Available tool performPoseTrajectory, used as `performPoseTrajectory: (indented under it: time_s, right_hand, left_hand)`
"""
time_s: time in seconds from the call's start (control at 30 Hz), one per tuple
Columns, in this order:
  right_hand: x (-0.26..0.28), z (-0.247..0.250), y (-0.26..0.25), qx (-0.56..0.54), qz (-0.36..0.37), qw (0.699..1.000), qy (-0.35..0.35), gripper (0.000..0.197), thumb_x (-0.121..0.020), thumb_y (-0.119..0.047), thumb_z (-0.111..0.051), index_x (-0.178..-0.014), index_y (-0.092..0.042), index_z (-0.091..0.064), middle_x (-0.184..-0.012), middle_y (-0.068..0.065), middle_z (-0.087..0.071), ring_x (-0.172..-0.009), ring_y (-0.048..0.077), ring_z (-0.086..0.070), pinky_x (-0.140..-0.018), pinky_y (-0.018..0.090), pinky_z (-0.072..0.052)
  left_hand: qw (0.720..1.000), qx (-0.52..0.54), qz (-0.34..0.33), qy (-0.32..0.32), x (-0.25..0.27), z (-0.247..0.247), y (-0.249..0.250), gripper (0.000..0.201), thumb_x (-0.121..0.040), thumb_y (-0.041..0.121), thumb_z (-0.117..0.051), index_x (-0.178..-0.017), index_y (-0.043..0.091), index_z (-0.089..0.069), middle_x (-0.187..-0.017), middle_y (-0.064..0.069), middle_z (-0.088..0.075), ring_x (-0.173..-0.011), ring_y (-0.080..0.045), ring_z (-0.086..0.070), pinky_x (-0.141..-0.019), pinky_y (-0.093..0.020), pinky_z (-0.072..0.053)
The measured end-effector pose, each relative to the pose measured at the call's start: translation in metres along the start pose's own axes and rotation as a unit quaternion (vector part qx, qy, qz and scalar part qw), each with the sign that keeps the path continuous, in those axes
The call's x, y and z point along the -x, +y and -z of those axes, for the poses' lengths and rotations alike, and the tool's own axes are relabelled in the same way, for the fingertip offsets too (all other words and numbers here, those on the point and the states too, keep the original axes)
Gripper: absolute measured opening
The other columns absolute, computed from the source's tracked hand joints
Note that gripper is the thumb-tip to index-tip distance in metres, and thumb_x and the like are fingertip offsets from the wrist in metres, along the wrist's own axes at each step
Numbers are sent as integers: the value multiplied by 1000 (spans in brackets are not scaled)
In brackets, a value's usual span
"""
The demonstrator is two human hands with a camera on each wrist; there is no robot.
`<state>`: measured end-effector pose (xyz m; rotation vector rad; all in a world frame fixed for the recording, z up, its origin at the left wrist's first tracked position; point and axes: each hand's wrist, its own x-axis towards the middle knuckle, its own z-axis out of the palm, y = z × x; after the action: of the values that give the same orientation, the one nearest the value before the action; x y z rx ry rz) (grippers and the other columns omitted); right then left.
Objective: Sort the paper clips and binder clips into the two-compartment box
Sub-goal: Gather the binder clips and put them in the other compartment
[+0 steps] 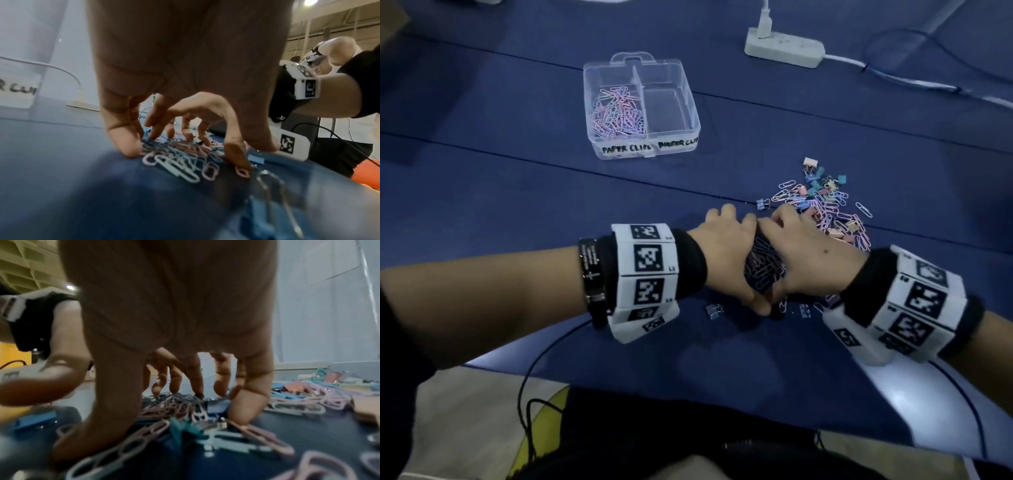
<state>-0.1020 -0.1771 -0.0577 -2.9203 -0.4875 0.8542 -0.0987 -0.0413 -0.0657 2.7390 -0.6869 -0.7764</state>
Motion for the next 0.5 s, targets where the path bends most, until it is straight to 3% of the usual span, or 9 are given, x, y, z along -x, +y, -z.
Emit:
performPoseTrajectory:
  time_s: [0.07, 0.17, 0.3, 0.37, 0.5]
  right_hand:
    - [-4, -3, 2, -26, 3, 1000, 17, 76, -59, -31, -82, -118, -14, -37, -109, 2, -28, -101, 20, -31, -90, 35, -38]
    - [-9, -3, 12, -85, 21, 995, 46, 60, -67, -22, -77, -117, -12, -43, -105, 2, -31, -104, 26, -41, -90, 37, -41]
    - [-13, -3, 18, -109, 47, 988, 96, 38, -79, -7, -65, -115, -5, -53, -102, 5, -40, -91, 18, -43, -75, 25, -34]
    - [-14, -3, 18, -101, 56, 986, 119, 28, -81, 0, -57, -109, 1, -57, -102, 13, -48, -93, 25, -49, -77, 30, -37]
    - [-15, 0, 16, -70, 49, 990, 116, 23, -78, 8, -49, -99, 5, -57, -105, 20, -57, -98, 33, -54, -83, 40, -43]
  left_hand:
    - [1000, -15, 9, 19, -2, -3, 6, 110, -50, 65, -78, -131, 6, -31, -114, -9, -36, -100, -21, -34, -97, -36, -39]
    - [999, -45, 22, 16, -5, 0, 10, 96, -59, 52, -80, -129, 3, -36, -123, -14, -38, -112, -30, -42, -93, -37, -42]
    - [997, -57, -8, 42, -14, 8, 8, 49, -80, 29, -69, -117, 3, -53, -119, -18, -49, -106, -34, -54, -79, -33, -42]
    - [996, -57, -24, 62, -18, 11, 9, 29, -84, 15, -62, -109, 0, -59, -115, -19, -57, -103, -35, -58, -72, -32, -38]
    - [993, -77, -50, 79, -23, 17, 12, 21, -87, 6, -51, -104, -3, -61, -109, -20, -62, -100, -36, -60, -67, -29, -37]
